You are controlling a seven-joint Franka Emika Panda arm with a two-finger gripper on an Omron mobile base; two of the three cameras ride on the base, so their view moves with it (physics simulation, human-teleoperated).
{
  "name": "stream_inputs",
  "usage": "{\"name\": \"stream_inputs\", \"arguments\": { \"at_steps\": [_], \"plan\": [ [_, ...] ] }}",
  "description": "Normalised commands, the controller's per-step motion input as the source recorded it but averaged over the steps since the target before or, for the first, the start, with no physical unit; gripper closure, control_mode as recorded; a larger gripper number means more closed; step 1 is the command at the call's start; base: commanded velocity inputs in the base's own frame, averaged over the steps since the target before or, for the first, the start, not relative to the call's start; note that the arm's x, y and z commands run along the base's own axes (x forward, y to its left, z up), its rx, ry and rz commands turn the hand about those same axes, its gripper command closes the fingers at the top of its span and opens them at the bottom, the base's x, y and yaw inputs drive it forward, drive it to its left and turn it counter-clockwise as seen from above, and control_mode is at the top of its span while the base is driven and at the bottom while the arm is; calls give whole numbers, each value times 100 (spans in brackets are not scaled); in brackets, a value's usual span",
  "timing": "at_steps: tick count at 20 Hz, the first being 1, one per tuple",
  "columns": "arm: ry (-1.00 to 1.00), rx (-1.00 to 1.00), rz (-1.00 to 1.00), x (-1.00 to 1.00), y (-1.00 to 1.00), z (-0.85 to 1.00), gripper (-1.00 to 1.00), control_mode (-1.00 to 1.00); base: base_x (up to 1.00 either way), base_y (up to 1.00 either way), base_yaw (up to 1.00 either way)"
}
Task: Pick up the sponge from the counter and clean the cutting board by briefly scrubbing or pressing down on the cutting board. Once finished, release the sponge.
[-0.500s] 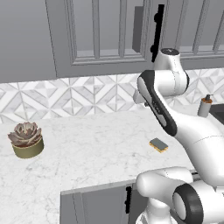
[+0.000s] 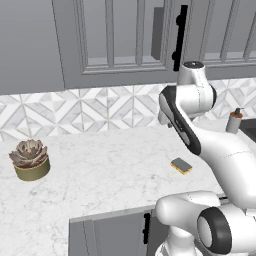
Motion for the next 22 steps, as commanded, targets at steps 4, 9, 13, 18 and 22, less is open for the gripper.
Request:
{"name": "stream_inputs", "arguments": {
  "at_steps": [4, 9, 13, 18, 22],
  "plan": [
    [5, -5, 0, 24, -53, -45, -100, -100, 0, 0, 0],
    [1, 0, 2, 5, -35, -46, -100, -100, 0, 0, 0],
    [0, 0, 11, 3, 0, -61, -100, -100, 0, 0, 0],
    [0, 0, 20, 22, -16, -40, -100, -100, 0, 0, 0],
    [0, 0, 13, 11, -19, -36, -100, -100, 0, 0, 0]
  ]
}}
